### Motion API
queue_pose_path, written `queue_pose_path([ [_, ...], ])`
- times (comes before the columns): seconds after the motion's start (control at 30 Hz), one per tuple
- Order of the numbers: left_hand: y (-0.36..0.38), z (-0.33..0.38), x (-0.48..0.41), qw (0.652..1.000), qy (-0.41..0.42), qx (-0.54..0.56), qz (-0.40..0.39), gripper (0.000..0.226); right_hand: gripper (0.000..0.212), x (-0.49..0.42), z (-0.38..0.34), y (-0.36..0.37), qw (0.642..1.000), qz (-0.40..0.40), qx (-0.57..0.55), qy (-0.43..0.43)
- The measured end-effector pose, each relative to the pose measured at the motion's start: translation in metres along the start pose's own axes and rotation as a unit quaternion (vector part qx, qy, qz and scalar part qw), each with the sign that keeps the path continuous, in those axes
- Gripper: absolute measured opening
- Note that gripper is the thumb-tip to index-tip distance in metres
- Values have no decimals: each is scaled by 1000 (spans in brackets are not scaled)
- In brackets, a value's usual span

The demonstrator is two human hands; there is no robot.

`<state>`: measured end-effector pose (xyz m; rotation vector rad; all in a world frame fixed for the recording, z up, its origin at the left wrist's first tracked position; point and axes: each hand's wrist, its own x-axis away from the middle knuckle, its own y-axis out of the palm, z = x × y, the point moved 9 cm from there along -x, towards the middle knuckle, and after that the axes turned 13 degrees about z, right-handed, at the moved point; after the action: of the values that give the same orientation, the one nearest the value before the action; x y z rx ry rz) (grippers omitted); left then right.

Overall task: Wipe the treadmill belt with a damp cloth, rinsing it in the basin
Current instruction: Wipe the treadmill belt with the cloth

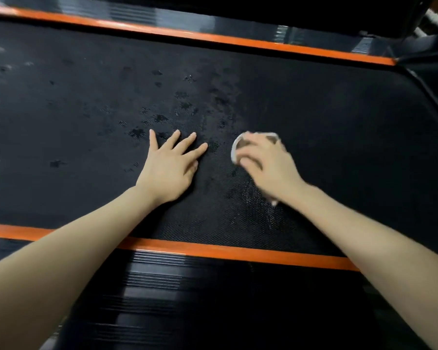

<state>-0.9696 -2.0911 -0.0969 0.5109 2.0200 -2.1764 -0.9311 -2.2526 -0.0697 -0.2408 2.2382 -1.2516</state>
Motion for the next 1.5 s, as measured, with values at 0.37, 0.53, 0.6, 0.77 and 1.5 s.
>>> queue_pose_path([
  [0.37, -4, -6, 1, 1000, -18, 2, -9, 70, 23, -41, 12, 15, 1000, -26, -10, 1],
  [0.53, -9, -11, -3, 995, -75, 71, -13, 43, 28, -50, 17, 20, 1000, -4, 2, 4],
  [0.6, -19, -14, -6, 995, -73, 72, 12, 40, 31, -48, 17, 18, 1000, 0, 4, 2],
  [0.77, -46, -42, -23, 997, -58, 38, 44, 42, 24, -33, -11, 8, 999, 29, -16, -12],
  [1.5, 28, -151, -127, 998, -52, -26, -36, 59, 54, -65, -58, 69, 998, -47, -21, -35],
])
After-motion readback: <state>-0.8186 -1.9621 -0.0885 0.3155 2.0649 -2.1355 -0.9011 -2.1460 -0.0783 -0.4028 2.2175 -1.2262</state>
